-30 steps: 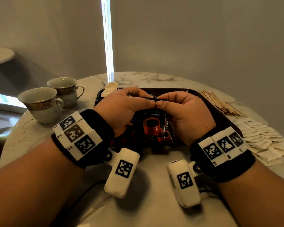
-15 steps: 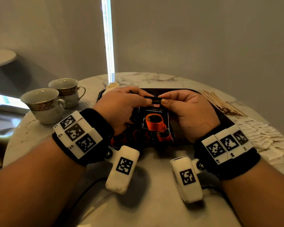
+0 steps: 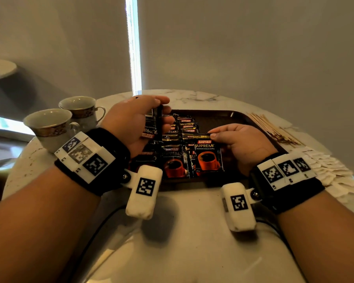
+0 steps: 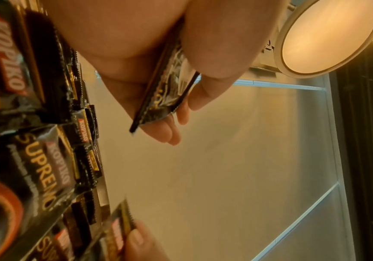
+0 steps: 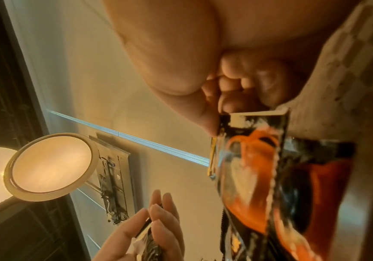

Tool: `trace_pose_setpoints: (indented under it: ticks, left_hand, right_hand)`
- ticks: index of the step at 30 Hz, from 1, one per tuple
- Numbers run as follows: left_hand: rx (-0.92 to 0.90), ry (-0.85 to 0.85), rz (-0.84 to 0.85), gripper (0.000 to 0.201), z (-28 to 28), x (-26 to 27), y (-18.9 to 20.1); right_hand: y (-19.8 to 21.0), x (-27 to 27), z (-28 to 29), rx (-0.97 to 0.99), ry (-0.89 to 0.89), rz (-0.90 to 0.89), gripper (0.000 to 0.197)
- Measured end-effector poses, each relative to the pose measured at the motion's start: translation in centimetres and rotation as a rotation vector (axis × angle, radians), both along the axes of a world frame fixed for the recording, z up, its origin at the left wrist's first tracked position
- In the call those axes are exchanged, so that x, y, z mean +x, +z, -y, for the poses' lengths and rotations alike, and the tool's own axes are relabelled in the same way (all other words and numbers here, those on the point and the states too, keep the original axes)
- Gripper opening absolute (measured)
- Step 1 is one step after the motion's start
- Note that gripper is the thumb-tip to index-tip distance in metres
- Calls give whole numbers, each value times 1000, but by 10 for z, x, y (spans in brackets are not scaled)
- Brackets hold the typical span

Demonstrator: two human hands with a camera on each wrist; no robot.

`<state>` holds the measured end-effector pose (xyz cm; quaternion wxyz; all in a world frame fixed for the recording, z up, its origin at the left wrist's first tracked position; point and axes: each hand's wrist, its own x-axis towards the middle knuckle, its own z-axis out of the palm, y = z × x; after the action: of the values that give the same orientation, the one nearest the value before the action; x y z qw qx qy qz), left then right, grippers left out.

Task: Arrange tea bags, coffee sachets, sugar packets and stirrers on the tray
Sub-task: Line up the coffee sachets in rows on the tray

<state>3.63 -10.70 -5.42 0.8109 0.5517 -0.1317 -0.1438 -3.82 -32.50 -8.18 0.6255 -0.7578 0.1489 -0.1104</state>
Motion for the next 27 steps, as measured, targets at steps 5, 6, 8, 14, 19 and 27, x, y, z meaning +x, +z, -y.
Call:
trace_pose_setpoints:
  ticks: [5,6,8,14,19,27]
  left_hand:
    - [-38,-7,-22,28,-2,0,4]
    - [-48,-2,-22,28,-3,1,5]
    - [-55,14,-19,28,-4,1,5]
    - [-51,11,-4,29,-3,2,5]
    - [-42,16,-10,29,-4,4,3]
    - [-41,8,-21,29,-4,4,3]
  right_hand:
    - [-1,-1,-5,-30,11,-48,7]
    - [-1,-1,-5,-31,13,-50,7]
    - [-2,-1,-5,-35,18,-56,6]
    - [-3,1,-4,-70,25,-73,5]
    - [-3,0,-5,-81,33,-87,5]
    - [-4,0,-5,-114,34,-98,7]
